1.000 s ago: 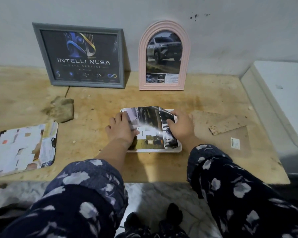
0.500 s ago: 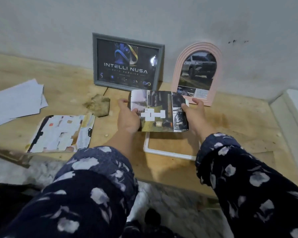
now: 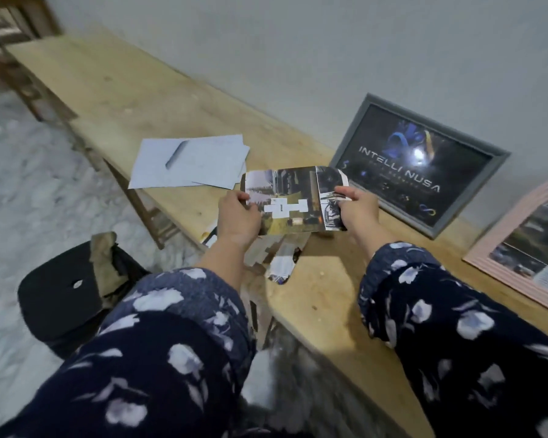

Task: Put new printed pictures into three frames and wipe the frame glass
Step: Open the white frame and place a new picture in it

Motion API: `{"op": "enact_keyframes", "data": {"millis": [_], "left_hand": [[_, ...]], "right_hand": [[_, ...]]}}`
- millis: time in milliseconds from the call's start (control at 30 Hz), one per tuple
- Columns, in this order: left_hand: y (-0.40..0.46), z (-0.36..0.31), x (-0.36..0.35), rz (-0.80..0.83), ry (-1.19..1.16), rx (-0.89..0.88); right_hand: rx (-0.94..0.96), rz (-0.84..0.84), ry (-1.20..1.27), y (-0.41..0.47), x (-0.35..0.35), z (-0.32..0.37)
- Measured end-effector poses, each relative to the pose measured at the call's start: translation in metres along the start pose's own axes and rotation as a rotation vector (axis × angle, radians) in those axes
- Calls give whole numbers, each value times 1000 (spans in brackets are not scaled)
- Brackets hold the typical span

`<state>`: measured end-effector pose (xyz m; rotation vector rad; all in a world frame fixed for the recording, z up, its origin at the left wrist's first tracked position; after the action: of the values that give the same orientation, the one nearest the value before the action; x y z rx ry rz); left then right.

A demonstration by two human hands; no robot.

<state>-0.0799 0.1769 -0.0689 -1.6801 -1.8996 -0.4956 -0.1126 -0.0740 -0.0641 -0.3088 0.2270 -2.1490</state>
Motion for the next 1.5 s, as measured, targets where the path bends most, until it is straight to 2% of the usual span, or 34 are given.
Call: {"op": "enact_keyframes", "data": {"millis": [167,400,633,700,767,900,1067,1200,1367,1500], "left_hand": [[68,50,54,-4,42,68],[166,99,101,78,213,74],[228,118,113,114,267,71],[236,117,114,102,386,45],[242,117,111,109,481,34],[235,110,97,134,474,-29],[212,94,66,256,483,-79],[178,85,30,394,533,-143],[136,76,4,462,676,-222],[118,79,1,464,772,-206]], "right_hand": [[-1,82,-11,15,-112,2],[-60,62,-73,43,-235,-5],[-79,121,-110,56,-296,-5],[-72,185,-138,54,-304,-2],[-74,200,-187,54,-304,-2],[-68,179,-226,54,-287,-3],[-91,150,-252,45,-247,-16],[-105,137,-448,33,-205,-34],[-116,238,-891,7,-156,-58],[-170,176,-968,-16,-117,-72]]}}
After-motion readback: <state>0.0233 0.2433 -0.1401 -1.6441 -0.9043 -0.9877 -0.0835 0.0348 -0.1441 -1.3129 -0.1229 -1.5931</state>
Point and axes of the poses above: each hand's wrist, its own y-axis towards the middle knuckle, its own x-axis out of the back of the hand, z = x × y, the point moved 7 cm from there along y, towards the middle knuckle, and after that the axes turned 8 degrees about y, right-handed, at the moved point
